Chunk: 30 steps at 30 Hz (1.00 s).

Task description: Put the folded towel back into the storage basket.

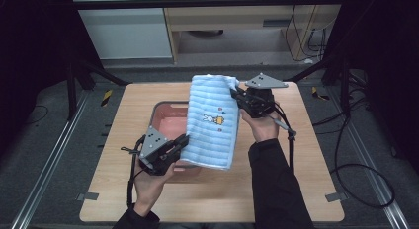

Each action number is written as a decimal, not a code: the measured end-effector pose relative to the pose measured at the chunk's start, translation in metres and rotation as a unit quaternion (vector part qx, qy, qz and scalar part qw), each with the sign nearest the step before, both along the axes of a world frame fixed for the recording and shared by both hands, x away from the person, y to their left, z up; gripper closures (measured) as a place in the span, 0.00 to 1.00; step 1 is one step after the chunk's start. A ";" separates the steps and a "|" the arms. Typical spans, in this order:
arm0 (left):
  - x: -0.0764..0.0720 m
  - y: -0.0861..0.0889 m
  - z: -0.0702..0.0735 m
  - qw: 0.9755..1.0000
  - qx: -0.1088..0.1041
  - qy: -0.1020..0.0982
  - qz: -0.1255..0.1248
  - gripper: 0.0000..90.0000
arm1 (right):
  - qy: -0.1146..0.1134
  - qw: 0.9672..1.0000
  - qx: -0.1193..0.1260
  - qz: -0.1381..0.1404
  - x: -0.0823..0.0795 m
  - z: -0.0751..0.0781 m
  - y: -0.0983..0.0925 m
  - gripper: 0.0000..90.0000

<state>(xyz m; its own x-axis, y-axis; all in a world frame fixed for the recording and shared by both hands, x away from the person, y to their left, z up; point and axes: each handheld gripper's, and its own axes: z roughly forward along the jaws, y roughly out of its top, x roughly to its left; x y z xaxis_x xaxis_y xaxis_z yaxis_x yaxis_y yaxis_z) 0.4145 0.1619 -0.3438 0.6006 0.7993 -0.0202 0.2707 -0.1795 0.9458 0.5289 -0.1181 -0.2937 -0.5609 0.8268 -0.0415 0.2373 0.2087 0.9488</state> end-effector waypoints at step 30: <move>0.003 0.070 -0.006 0.997 -0.022 0.001 0.072 0.96 | 0.011 0.998 -0.004 0.055 0.034 0.001 0.086 0.93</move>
